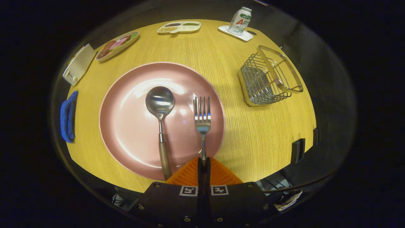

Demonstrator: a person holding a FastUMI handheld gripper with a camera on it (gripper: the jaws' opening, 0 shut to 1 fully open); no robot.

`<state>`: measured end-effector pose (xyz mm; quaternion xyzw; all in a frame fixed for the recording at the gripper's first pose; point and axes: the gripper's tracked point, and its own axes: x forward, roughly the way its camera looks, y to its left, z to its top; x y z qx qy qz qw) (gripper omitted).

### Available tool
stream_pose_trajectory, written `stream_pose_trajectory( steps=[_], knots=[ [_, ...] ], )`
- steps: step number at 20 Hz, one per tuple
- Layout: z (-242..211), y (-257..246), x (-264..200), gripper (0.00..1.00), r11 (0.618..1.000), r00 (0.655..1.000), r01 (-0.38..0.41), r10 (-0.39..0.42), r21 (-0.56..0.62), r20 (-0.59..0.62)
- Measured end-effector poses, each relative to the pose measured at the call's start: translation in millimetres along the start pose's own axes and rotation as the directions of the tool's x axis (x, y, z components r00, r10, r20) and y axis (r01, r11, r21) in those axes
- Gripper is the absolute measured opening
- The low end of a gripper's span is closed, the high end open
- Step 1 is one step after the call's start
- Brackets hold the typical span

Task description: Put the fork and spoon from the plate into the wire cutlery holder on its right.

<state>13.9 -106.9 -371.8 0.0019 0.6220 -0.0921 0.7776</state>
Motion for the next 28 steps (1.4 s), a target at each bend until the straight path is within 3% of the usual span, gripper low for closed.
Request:
stream_pose_trajectory(
  steps=[4,10,20,28],
  knots=[
    [18.4,5.6,-10.9,0.01,0.998,0.999,-0.036,0.033,0.058,0.043],
    [38.9,18.4,-35.8,0.01,0.998,0.995,-0.047,0.042,0.048,0.086],
    [74.1,18.3,-94.6,0.01,1.0,0.982,0.024,-0.027,0.014,0.187],
    [96.2,-25.9,-118.8,0.01,0.992,0.973,0.083,-0.101,0.095,0.206]
  ],
)
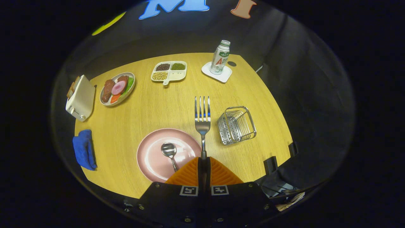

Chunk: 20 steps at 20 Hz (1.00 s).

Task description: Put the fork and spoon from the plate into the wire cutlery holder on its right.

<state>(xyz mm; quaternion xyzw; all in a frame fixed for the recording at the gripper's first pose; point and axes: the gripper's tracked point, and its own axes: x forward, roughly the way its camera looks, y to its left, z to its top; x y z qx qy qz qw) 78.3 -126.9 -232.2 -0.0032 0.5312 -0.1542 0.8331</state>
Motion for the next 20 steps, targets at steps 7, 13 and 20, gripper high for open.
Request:
stream_pose_trajectory(
  steps=[7,13,20],
  knots=[
    [4.6,-52.5,22.0,0.01,0.996,0.996,0.055,-0.049,0.072,-0.079],
    [-9.7,-82.5,43.1,0.01,0.993,0.976,0.1,-0.084,0.07,-0.2],
    [-19.5,-85.6,56.8,0.01,0.997,0.95,0.061,-0.043,0.047,-0.31]
  ],
)
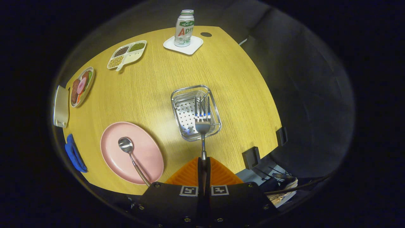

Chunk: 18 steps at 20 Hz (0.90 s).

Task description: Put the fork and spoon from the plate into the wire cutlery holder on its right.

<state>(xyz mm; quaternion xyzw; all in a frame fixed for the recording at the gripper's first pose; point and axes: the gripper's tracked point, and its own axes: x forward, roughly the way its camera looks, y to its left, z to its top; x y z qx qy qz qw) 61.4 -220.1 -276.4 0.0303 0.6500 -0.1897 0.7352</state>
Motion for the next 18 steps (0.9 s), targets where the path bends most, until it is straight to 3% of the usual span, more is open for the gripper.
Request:
stream_pose_trajectory(
  steps=[4,8,10,11,13,16,18],
  knots=[
    [-0.3,-1.6,5.9,0.01,1.0,0.998,-0.014,0.013,-0.021,-0.059],
    [7.4,-0.6,0.3,0.07,0.999,0.998,-0.032,0.032,0.016,-0.055],
    [13.7,-3.4,-2.0,0.18,0.999,0.999,-0.034,0.035,0.028,-0.034],
    [18.0,-3.1,-4.7,0.35,0.999,0.999,-0.042,0.043,0.029,-0.022],
    [24.3,-4.3,-11.2,0.39,0.998,0.999,-0.047,0.047,0.035,0.001],
    [36.2,-4.3,-9.8,0.59,0.997,0.997,-0.063,0.061,0.041,0.043],
    [34.5,-6.0,-5.1,0.59,0.998,0.997,-0.066,0.066,0.008,0.034]
  ],
)
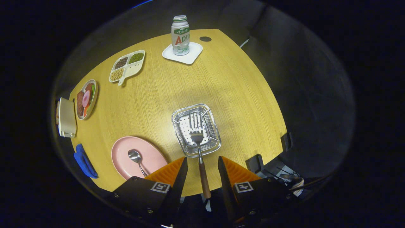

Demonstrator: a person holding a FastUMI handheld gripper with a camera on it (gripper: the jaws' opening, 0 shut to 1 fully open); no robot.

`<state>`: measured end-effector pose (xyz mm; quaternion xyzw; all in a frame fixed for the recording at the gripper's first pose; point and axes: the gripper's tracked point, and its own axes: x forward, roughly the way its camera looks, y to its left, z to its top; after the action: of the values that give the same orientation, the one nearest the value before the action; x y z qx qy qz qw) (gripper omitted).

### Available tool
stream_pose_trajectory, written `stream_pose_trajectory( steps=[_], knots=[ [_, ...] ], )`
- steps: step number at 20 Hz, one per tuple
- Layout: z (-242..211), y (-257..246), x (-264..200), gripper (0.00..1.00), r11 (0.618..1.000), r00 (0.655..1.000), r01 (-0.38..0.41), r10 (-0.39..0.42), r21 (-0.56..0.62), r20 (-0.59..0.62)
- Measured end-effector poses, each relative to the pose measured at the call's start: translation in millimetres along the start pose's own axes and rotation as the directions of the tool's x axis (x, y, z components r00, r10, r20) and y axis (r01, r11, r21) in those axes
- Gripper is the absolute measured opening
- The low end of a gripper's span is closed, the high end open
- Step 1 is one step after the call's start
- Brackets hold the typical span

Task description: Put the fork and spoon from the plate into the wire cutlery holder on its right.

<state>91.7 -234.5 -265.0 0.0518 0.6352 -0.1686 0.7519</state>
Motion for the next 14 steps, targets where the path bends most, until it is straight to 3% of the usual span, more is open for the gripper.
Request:
stream_pose_trajectory(
  steps=[5,14],
  knots=[
    [15.9,6.3,-5.1,0.59,0.998,0.998,-0.049,0.047,0.04,0.049],
    [23.0,25.6,-26.2,0.6,0.998,0.992,-0.056,0.054,0.007,0.112]
  ],
)
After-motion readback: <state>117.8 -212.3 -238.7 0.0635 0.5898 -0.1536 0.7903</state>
